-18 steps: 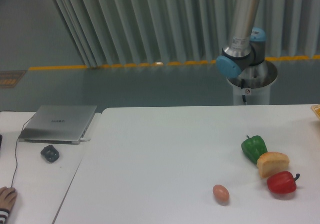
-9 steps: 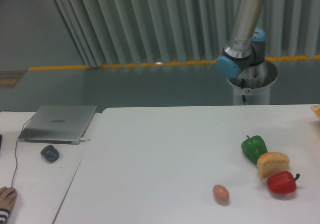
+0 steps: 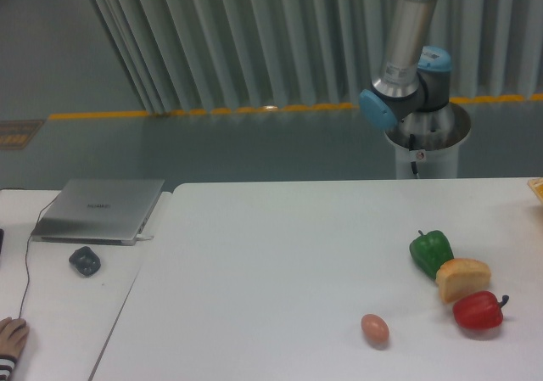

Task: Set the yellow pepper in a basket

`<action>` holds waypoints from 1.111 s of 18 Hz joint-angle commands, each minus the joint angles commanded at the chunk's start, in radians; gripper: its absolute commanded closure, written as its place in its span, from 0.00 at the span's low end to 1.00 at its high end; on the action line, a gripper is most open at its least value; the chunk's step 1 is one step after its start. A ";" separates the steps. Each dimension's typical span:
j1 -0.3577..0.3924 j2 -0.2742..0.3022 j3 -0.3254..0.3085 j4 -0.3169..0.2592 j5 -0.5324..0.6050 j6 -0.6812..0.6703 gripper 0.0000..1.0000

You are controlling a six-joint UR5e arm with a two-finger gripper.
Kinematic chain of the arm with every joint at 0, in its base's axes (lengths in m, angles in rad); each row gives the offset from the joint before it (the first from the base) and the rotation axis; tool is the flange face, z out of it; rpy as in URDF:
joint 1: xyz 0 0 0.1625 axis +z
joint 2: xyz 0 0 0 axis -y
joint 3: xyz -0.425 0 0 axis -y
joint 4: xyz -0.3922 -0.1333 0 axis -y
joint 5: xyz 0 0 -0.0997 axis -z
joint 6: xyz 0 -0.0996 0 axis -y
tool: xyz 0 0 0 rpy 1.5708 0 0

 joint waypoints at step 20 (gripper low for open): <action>-0.229 0.144 0.000 -0.426 -0.166 -0.003 0.00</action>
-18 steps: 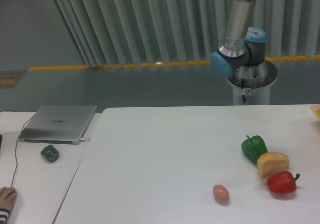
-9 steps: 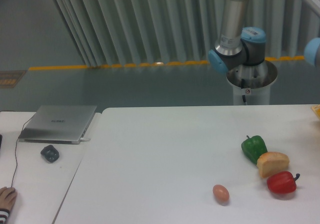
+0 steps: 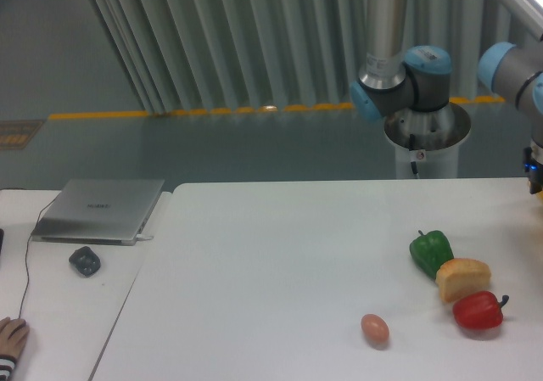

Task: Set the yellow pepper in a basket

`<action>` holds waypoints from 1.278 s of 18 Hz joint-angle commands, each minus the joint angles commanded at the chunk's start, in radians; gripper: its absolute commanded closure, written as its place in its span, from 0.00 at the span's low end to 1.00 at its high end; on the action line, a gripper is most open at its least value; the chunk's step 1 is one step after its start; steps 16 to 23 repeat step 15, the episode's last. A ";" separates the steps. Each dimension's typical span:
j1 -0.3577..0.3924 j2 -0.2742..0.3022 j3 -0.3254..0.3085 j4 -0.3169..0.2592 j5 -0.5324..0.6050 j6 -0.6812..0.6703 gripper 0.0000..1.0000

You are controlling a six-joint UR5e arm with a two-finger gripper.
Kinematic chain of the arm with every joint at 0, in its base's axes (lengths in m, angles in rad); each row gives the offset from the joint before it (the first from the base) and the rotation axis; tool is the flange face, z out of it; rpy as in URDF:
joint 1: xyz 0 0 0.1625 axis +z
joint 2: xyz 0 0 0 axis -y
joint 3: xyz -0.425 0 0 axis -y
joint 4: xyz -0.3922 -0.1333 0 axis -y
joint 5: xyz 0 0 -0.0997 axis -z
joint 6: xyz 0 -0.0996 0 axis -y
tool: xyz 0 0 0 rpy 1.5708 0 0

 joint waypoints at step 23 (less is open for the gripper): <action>-0.025 -0.051 0.103 0.008 -0.026 0.005 0.00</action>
